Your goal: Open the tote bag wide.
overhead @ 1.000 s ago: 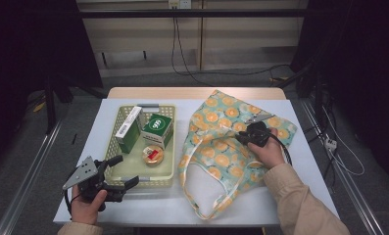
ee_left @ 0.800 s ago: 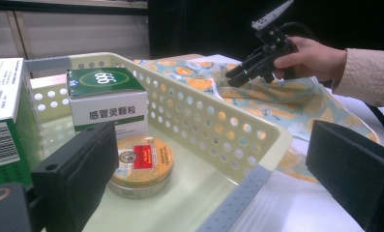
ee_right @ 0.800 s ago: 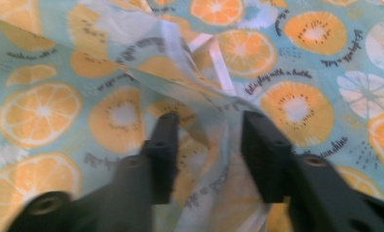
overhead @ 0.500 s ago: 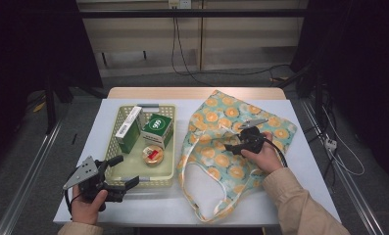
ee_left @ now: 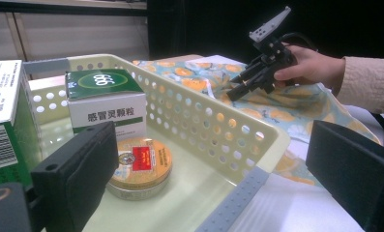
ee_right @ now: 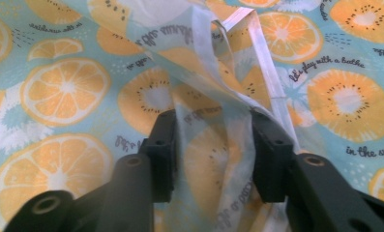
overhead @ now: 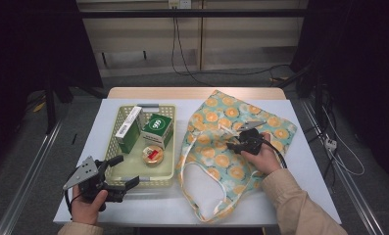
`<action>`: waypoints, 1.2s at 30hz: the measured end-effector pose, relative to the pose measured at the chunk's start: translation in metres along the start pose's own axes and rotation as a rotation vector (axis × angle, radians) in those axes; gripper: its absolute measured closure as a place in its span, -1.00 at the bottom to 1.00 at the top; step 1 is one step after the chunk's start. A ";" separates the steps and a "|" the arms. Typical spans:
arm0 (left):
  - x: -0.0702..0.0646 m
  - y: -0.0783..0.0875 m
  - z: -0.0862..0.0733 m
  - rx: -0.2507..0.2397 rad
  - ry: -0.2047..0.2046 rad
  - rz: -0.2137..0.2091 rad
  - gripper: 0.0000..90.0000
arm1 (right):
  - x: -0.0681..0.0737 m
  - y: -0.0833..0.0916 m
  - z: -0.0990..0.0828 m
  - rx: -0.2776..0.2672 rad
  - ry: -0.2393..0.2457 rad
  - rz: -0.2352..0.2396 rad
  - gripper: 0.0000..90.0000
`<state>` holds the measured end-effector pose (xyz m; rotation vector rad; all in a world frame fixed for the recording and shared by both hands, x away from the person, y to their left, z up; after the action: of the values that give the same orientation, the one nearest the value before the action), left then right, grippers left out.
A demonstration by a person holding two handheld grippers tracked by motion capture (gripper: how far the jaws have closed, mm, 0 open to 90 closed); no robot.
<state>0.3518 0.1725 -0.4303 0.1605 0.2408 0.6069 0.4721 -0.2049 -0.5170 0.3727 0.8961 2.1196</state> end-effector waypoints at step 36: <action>-0.002 0.000 0.005 -0.005 -0.005 -0.003 -0.91 | 0.007 0.032 0.032 -0.058 -0.025 0.043 1.00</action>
<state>0.3518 0.1709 -0.4248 0.1567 0.2345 0.6044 0.4668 -0.1977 -0.4721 0.3916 0.8173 2.1703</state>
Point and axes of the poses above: each handheld gripper's, and its own axes: y roughly backward along the jaws, z roughly out of its top, x roughly to its left, the point moved 8 cm from there along -y, roughly forward along the jaws, and after that the axes turned 3 degrees about y, right-handed, at the moved point
